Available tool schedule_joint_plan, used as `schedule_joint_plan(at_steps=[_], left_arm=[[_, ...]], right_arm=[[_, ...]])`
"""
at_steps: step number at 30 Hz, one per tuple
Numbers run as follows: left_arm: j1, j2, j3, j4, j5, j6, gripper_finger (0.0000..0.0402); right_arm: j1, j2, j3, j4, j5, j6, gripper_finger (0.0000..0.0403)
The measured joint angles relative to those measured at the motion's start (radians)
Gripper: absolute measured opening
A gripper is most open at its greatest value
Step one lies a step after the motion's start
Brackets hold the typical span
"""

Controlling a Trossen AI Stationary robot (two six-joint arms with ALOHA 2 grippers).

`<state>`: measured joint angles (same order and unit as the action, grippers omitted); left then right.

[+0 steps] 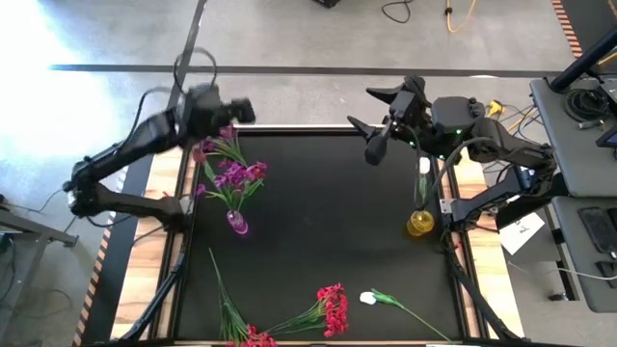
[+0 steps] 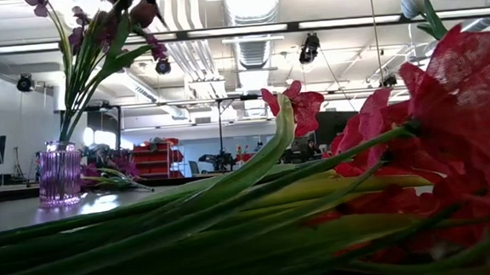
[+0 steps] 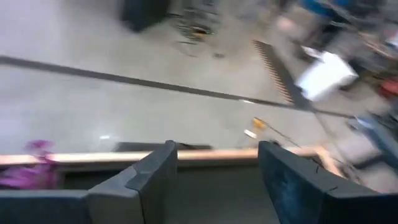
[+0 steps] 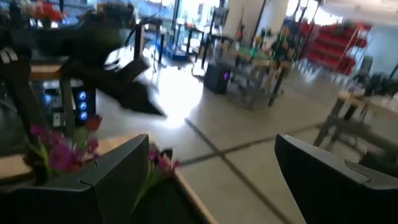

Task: Sort flowers into vase by color
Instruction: Put the violet flower into the violet flower vase

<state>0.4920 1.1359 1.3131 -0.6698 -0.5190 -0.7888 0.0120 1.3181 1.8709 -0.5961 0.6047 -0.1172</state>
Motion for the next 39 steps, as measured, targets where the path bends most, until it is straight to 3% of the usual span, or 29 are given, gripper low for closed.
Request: schedule_joint_plan(at_steps=[7,10,14,26,33,39], left_arm=[[0.329,0.183,0.073,-0.304,0.086,0.001,0.0227],[0.407,0.243,0.031,-0.329,0.103,-0.024,0.0247],[0.474,0.323,-0.021,-0.265,0.202,-0.113,0.0261],[0.505,0.604,-0.038,-0.339,0.279,-0.304,0.0262],[0.506,0.636,-0.104,-0.300,0.302,-0.415,0.0257],[0.518,0.628,-0.208,-0.124,0.355,-0.487,0.0214]], right_arm=[[0.000,-0.043,-0.001,-0.171,-0.001,0.126,0.0341],[0.001,-0.050,-0.004,-0.204,-0.002,0.158,0.0341],[0.001,-0.052,-0.015,-0.227,-0.003,0.192,0.0341],[0.003,-0.053,-0.019,-0.282,-0.090,0.375,0.0341],[0.054,-0.052,-0.024,-0.396,-0.141,0.468,0.0341],[0.125,-0.051,-0.053,-0.401,-0.141,0.532,0.0341]])
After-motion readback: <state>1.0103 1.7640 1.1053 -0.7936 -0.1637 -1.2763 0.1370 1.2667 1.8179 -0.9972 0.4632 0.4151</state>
